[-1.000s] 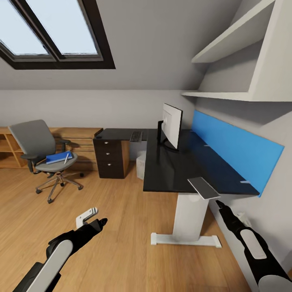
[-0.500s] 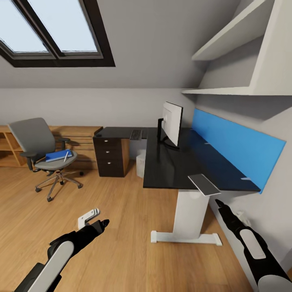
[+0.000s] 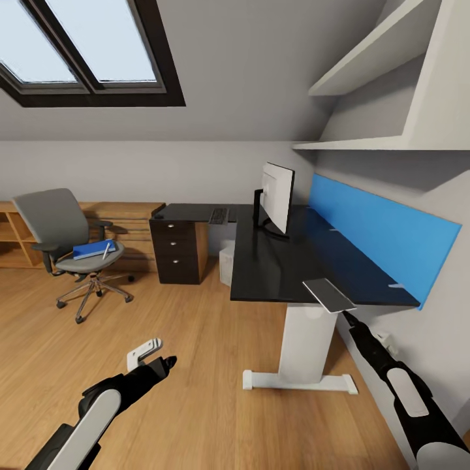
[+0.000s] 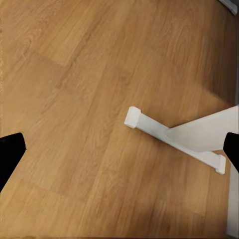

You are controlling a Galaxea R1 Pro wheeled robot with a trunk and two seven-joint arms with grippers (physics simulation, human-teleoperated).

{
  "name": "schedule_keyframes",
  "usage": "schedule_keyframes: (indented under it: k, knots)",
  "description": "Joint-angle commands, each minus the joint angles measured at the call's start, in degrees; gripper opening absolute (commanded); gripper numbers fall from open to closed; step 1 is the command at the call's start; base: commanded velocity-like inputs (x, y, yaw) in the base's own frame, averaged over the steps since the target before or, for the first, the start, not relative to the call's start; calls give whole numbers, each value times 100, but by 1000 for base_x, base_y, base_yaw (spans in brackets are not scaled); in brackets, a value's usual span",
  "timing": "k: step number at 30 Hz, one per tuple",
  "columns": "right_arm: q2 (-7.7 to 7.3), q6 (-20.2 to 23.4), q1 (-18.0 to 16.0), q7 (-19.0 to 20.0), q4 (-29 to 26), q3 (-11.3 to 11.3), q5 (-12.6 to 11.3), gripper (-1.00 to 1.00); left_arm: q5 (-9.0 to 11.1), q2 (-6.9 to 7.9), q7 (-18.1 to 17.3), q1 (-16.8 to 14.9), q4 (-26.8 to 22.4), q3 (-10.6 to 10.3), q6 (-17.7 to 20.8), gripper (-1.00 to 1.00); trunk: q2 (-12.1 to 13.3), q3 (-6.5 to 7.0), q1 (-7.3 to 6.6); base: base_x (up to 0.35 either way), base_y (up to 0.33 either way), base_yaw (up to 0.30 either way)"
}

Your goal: In the bedroom, organize the workspace by keeping the computer under the desk, ensuring the monitor is on the desk, placing the keyboard on the desk next to the monitor, placing the mouse on the desk next to the keyboard, moving the folder from the swivel chair onto the desk next to the mouse, stacking the notebook on top of the folder with the pen on top of the notebook, and positioning the swivel chair next to the desk.

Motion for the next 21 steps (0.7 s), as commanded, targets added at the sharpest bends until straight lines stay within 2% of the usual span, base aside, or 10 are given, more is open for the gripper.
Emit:
schedule_keyframes:
  k: [1, 11, 21]
  knots:
    - [0, 45, -4, 45, 1, -18, -43, 100, 46, 5, 53, -6, 14, -10, -5, 100, -3, -6, -1, 0, 0, 0]
    - [9, 22, -3, 100, 5, -21, -40, 100, 47, 5, 60, -5, 87, -10, -1, 100, -3, -6, -1, 10, 0, 0]
    - [26, -19, -3, -29, 33, -33, -45, 100, 45, 5, 55, -6, 126, -10, -9, 100, -3, -6, -1, 226, 0, 0]
